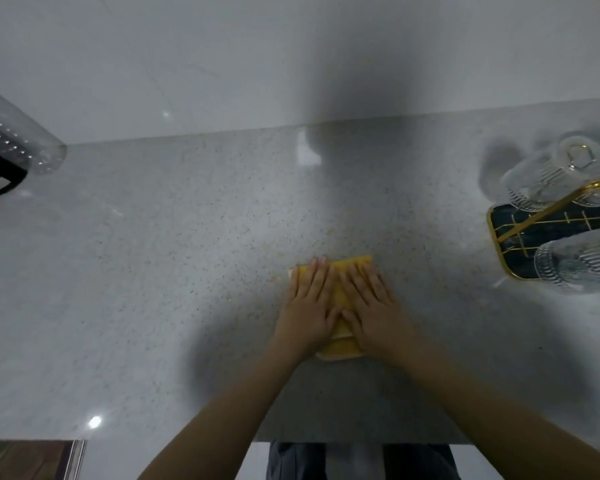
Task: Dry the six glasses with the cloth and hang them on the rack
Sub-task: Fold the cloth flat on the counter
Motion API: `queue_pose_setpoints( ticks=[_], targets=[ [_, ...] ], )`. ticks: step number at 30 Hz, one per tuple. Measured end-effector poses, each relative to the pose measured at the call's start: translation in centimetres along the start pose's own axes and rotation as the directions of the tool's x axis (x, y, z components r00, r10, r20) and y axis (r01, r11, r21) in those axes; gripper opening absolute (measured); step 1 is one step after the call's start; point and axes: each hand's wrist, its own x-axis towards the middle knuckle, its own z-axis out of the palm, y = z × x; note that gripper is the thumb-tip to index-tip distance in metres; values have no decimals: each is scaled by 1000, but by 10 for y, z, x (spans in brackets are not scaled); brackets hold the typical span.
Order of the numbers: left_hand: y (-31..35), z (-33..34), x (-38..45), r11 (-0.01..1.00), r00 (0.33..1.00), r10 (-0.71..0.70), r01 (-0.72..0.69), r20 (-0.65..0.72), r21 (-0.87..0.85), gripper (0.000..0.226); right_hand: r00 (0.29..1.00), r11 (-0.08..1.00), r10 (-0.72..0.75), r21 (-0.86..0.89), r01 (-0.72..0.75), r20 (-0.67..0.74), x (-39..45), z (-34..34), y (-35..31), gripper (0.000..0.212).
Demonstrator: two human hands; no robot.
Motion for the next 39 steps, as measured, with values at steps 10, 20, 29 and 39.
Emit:
queue_pose_setpoints(
  ticks=[10, 20, 29, 39],
  targets=[
    [-28, 28, -68, 992, 980, -125, 119, -154, -52, 66, 976, 978, -205, -44, 202, -68, 1, 33, -36, 58],
    [-113, -21, 41, 998, 989, -64, 65, -136, -1, 70, 976, 992, -127, -27, 124, -175, 122, -4, -33, 58],
    [-67, 9, -5, 971, 945, -230, 207, -232, -120, 68, 968, 994, -112, -46, 104, -224, 76, 13, -36, 58],
    [-47, -20, 104, 999, 994, -44, 44, -98, -9, 72, 968, 994, 93, -37, -104, -234, 101, -21, 39, 62]
  ],
)
